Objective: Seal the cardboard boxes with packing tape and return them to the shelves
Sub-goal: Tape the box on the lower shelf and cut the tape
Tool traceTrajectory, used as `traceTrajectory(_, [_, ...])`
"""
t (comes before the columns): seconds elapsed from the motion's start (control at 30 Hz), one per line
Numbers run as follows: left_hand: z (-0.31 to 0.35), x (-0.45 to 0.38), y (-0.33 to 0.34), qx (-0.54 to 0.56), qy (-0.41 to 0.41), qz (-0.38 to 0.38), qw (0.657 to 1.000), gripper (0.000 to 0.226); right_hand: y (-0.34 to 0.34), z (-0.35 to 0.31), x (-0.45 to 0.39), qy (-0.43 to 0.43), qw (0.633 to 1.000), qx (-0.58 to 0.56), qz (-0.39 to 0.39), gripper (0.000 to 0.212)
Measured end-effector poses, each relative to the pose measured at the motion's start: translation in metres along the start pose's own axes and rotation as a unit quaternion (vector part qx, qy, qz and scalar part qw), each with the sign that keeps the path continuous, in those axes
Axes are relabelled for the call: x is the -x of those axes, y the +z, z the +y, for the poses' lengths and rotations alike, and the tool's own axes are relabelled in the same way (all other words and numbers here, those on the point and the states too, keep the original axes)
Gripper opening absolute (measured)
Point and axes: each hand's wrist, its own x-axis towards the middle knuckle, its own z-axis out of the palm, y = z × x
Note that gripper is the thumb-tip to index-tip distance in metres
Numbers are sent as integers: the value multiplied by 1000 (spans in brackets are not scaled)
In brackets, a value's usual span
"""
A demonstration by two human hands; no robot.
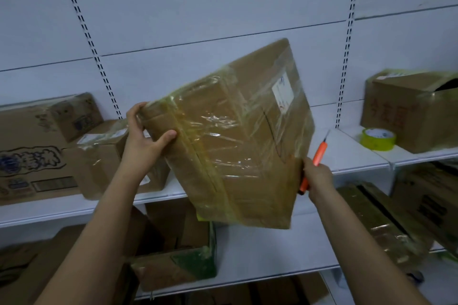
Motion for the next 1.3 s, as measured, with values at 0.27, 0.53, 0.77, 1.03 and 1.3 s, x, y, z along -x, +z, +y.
traceTrajectory(0.27, [-45, 2, 33, -45, -105, -42, 993, 68, -22, -68, 58, -203, 965, -60, 153, 30])
traceTrajectory(0.53, [5, 14, 59, 136, -36, -32, 990, 48, 21, -42, 98, -260, 960, -55, -84, 15])
traceTrajectory(0.77, [20, 15, 77, -351, 171, -59, 919, 72, 11, -27, 35, -296, 950, 78, 56, 22])
traceTrajectory(1.03, [-7, 0, 67, -312, 142, -44, 938, 65, -53, -59, -43, -231, 953, 122, 154, 47])
traceTrajectory(1.3, [-46, -25, 1, -366, 63, -21, 928, 65, 7, -33, -11, -288, 943, 160, 53, 39])
